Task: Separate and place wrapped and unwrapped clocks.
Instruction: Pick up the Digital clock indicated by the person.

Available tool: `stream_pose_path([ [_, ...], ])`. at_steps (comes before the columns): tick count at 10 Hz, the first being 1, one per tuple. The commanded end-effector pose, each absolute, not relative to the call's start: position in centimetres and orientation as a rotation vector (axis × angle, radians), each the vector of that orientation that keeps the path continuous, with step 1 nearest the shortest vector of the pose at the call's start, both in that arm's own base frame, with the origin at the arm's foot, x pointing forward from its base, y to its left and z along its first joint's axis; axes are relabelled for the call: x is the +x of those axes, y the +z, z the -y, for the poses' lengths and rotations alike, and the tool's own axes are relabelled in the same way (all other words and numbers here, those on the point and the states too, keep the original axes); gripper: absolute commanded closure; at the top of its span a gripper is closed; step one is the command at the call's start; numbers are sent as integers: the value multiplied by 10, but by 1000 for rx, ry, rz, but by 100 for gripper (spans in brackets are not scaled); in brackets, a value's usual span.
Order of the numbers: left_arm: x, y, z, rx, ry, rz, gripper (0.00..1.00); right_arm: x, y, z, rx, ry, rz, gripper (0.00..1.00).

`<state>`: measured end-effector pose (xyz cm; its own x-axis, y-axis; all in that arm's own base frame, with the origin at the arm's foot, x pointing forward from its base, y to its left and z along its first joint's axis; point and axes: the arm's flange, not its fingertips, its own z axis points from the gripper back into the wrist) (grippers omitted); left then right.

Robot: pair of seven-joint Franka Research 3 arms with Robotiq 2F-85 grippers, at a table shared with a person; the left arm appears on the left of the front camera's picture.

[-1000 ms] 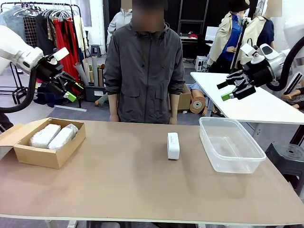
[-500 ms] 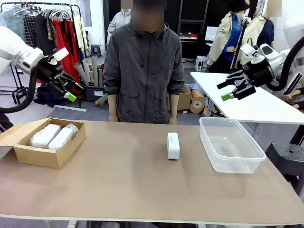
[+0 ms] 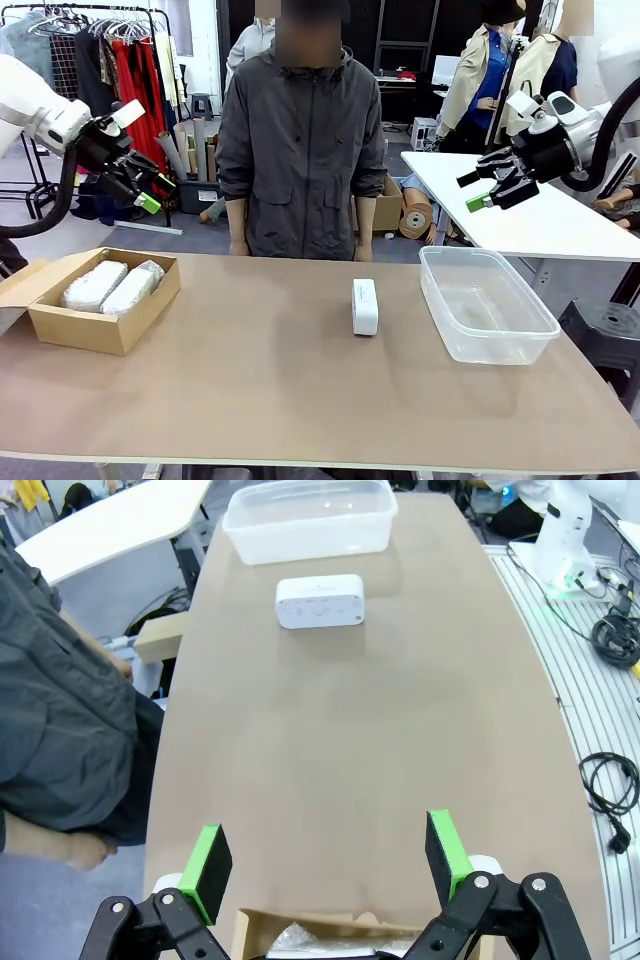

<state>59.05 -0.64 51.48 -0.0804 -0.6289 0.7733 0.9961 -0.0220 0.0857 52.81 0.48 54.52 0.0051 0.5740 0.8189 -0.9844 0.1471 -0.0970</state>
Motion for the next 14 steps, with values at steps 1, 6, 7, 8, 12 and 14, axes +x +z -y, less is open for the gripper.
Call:
stream_pose_path([
  [1,589,515,6,-648,-1520,749,0,527,547,-6,614,1350,864,0],
  [6,589,515,6,-648,-1520,749,0,527,547,-6,614,1350,864,0],
  [7,589,515,6,-648,-1520,749,0,527,547,-6,614,1350,864,0],
  [8,589,515,6,-648,-1520,749,0,527,547,-6,614,1350,864,0],
  [12,589,515,6,-648,-1520,749,0,527,547,-6,614,1350,864,0],
  [14,589,515,6,-648,-1520,749,0,527,547,-6,614,1350,864,0],
])
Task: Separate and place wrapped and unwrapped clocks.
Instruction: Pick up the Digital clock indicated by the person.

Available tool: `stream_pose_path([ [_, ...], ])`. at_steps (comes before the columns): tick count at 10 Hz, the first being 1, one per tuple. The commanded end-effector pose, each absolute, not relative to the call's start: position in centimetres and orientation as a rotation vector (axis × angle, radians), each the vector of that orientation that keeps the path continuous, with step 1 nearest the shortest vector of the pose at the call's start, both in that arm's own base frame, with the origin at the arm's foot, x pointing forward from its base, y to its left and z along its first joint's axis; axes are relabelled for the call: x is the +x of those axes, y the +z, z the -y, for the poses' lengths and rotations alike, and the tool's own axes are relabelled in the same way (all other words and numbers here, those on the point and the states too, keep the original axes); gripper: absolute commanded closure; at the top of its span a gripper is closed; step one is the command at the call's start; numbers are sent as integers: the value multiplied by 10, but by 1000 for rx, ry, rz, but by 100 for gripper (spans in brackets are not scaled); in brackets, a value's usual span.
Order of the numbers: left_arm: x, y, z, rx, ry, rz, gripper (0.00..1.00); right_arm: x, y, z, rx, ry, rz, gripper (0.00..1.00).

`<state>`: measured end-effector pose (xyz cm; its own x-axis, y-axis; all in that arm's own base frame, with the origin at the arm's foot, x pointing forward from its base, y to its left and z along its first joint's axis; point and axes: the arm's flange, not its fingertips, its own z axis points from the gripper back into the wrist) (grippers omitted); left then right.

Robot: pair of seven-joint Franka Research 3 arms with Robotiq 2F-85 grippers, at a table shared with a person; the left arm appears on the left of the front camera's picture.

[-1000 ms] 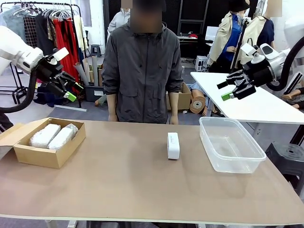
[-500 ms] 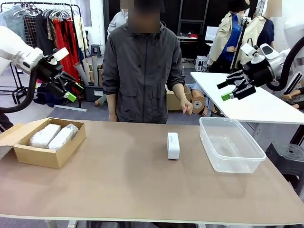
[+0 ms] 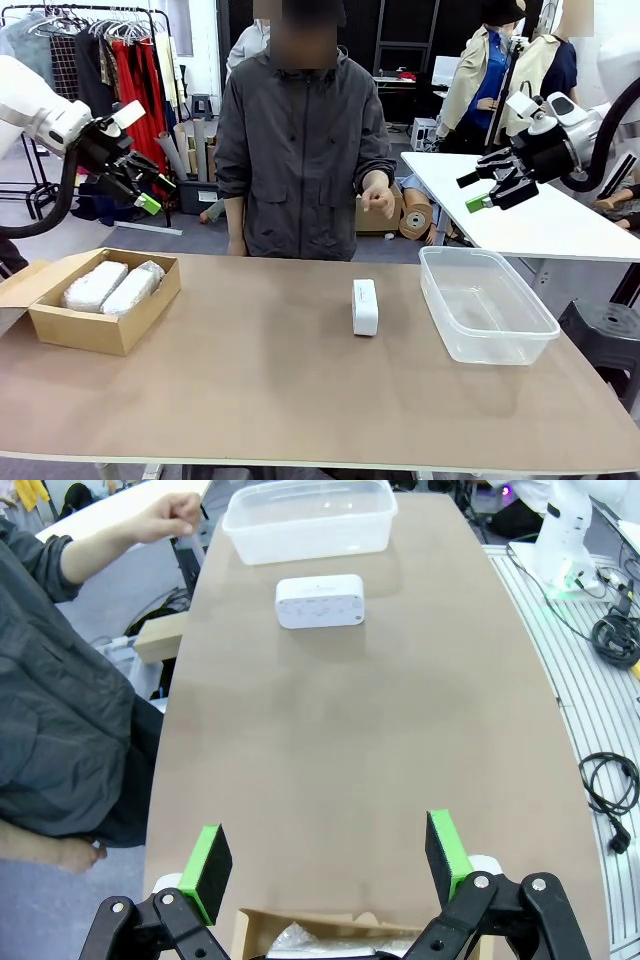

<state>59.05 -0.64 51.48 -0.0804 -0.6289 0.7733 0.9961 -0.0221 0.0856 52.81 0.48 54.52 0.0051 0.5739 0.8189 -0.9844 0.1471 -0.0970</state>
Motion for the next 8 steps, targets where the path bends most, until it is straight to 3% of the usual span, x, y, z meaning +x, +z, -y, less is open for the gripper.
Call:
stream_pose_path([
  [1,589,515,6,-648,-1520,749,0,527,547,-6,614,1350,864,0],
  [8,589,515,6,-648,-1520,749,0,527,547,-6,614,1350,864,0],
])
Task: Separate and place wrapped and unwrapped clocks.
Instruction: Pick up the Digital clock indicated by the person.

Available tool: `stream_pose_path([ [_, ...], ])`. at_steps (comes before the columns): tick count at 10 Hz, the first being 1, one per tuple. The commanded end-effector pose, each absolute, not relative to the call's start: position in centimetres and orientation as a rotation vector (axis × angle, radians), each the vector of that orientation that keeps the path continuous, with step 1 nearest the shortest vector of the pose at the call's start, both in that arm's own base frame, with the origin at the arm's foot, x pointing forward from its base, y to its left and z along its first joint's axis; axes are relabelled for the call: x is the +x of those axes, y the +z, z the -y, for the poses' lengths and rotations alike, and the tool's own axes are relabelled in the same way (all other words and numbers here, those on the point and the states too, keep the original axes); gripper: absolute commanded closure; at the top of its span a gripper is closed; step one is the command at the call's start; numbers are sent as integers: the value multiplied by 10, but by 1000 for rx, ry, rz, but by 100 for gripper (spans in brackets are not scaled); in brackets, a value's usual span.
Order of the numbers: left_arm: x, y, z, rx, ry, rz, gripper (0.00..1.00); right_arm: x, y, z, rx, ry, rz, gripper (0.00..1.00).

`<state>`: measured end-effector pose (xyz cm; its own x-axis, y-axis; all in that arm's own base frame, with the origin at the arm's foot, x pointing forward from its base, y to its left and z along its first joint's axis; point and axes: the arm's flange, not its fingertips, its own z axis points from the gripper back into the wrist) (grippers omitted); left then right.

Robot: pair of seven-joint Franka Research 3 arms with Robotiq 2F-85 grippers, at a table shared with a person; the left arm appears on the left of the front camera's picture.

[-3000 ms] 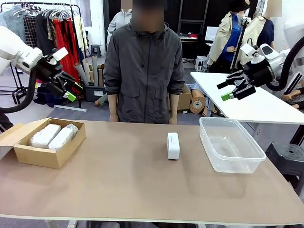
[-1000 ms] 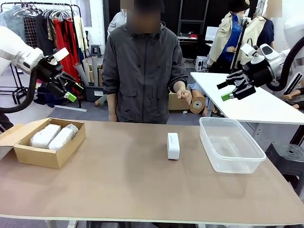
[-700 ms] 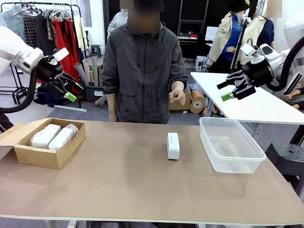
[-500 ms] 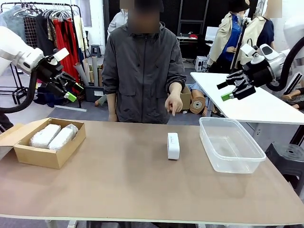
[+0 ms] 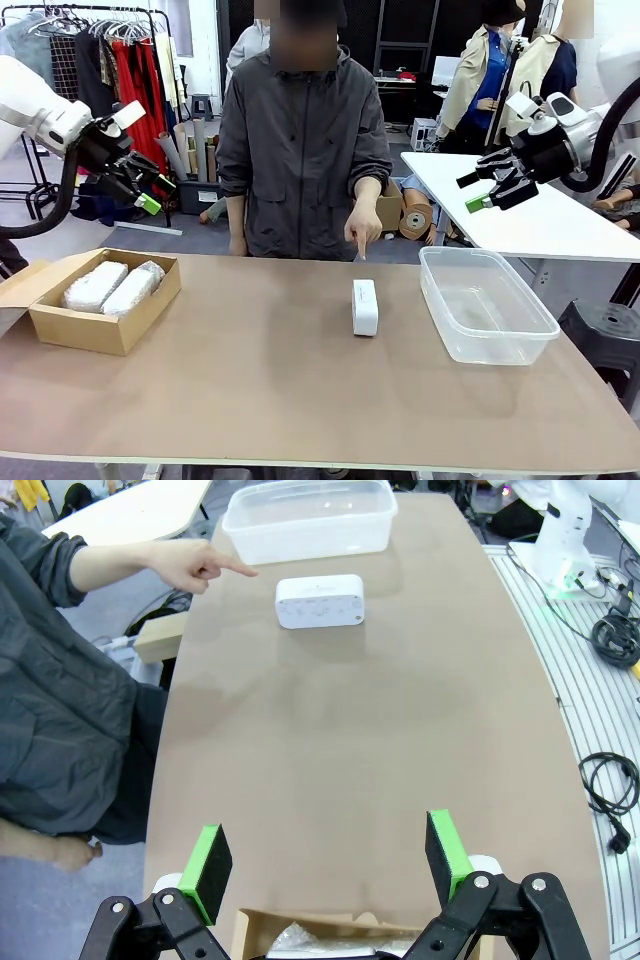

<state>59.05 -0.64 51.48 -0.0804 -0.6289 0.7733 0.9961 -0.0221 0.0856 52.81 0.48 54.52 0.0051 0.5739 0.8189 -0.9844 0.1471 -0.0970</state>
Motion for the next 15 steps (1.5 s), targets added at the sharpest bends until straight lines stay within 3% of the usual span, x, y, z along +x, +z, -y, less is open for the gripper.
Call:
stream_pose_path([
  [1,589,515,6,-648,-1520,749,0,527,547,-6,614,1350,864,0],
  [12,589,515,6,-648,-1520,749,0,528,545,-5,613,1348,860,0],
  [15,589,515,6,-648,-1520,749,0,518,551,-38,680,1306,808,0],
])
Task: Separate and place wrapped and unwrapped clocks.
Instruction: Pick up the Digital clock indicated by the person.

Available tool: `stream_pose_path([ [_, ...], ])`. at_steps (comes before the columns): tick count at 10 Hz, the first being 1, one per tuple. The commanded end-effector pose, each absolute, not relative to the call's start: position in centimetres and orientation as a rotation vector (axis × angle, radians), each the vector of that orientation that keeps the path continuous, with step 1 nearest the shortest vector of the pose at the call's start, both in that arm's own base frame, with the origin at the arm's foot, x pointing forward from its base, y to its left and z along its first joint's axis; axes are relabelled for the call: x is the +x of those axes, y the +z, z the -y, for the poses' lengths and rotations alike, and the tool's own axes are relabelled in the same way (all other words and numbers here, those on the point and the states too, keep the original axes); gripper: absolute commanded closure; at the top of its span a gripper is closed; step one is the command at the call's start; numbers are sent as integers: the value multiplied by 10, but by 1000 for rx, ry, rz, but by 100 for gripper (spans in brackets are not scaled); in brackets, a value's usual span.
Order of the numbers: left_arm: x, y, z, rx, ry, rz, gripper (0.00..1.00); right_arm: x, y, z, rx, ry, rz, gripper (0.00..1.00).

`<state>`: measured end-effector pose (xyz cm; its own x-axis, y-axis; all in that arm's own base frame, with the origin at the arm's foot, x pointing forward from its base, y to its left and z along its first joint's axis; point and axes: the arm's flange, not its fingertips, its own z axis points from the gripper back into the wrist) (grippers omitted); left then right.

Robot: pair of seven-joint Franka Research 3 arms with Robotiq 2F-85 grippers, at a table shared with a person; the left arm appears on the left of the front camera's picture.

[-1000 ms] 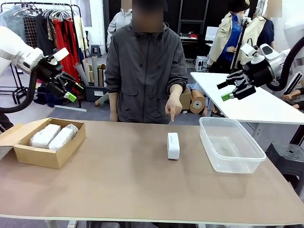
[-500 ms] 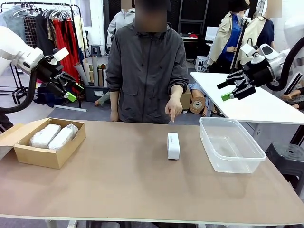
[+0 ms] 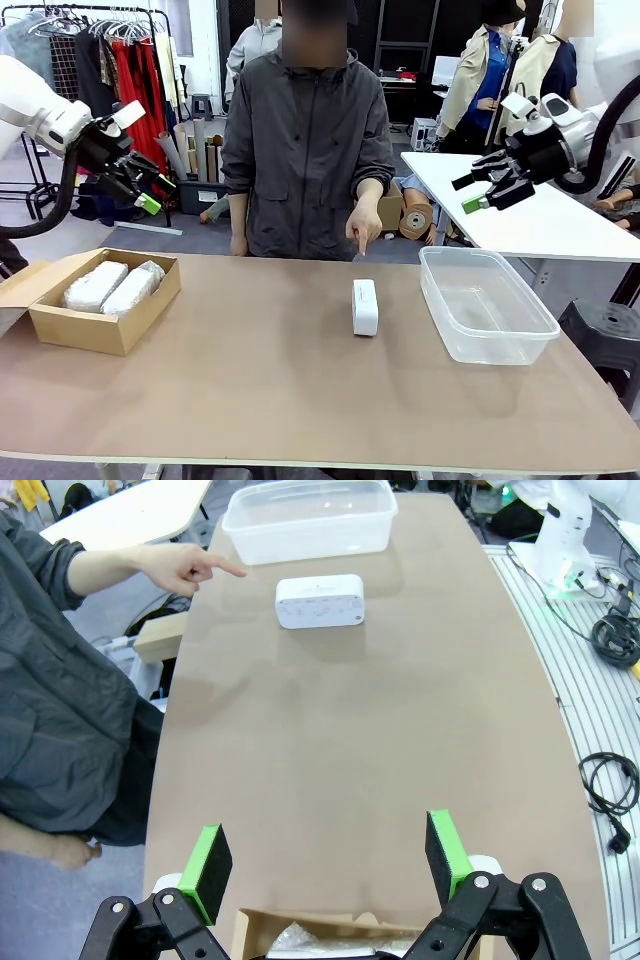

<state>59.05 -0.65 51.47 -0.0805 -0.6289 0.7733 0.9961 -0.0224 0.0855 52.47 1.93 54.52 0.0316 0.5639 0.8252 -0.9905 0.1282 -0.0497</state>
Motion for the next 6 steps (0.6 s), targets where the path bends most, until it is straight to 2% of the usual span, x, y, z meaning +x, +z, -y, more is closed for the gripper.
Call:
stream_pose_path([
  [1,589,515,6,-648,-1520,749,0,515,562,-50,648,1321,794,0],
  [4,589,515,6,-648,-1520,749,0,507,599,-95,504,1200,842,0],
  [6,589,515,6,-648,-1520,749,0,509,616,-120,420,1058,712,0],
])
